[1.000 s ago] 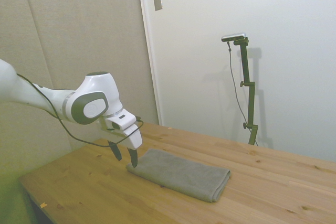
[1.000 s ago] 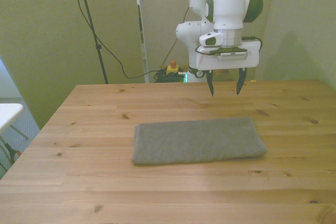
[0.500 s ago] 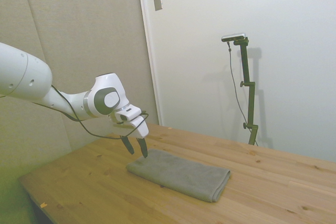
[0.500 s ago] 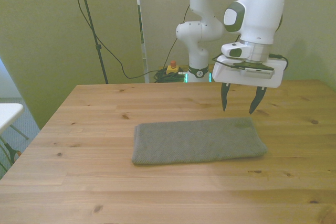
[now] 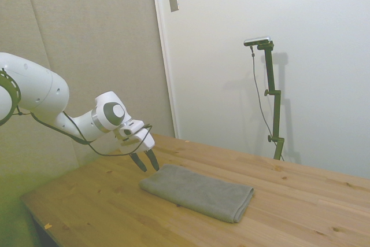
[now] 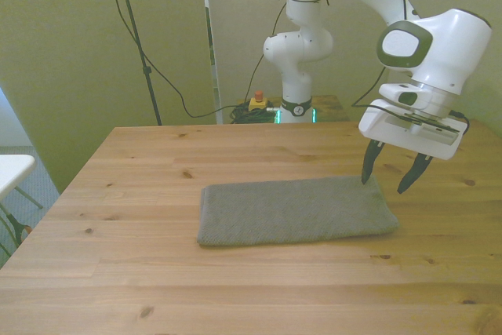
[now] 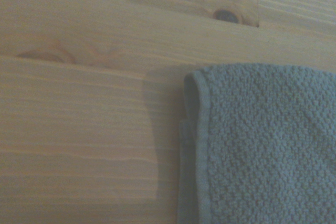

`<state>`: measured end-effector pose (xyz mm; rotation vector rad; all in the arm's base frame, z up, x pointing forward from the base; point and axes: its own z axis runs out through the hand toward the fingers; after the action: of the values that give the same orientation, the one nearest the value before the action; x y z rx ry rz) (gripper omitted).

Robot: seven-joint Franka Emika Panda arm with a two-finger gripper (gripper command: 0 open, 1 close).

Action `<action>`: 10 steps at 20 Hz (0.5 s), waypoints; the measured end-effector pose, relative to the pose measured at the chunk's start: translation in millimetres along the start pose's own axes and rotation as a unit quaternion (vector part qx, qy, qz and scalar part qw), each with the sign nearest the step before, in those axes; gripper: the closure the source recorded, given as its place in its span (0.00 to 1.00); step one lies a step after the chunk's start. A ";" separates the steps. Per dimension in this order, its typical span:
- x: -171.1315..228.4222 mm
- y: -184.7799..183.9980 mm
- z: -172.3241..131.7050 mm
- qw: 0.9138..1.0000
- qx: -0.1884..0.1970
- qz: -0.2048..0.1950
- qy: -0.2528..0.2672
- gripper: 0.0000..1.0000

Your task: Fold the towel

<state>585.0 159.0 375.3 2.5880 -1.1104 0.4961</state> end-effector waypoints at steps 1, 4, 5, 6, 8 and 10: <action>-4.2 -2.3 -1.0 1.000 -0.006 0.000 0.008 0.00; -9.7 -5.3 3.2 1.000 -0.012 0.001 0.020 0.00; -9.8 -5.1 5.9 1.000 -0.015 0.003 0.021 0.00; -9.6 -4.8 8.7 1.000 -0.019 0.003 0.024 0.00; -9.4 -4.4 14.9 0.999 -0.024 0.006 0.024 0.00; -7.8 -2.8 21.3 0.999 -0.029 0.008 0.023 0.00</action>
<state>586.3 157.7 352.6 2.5073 -1.1152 0.5165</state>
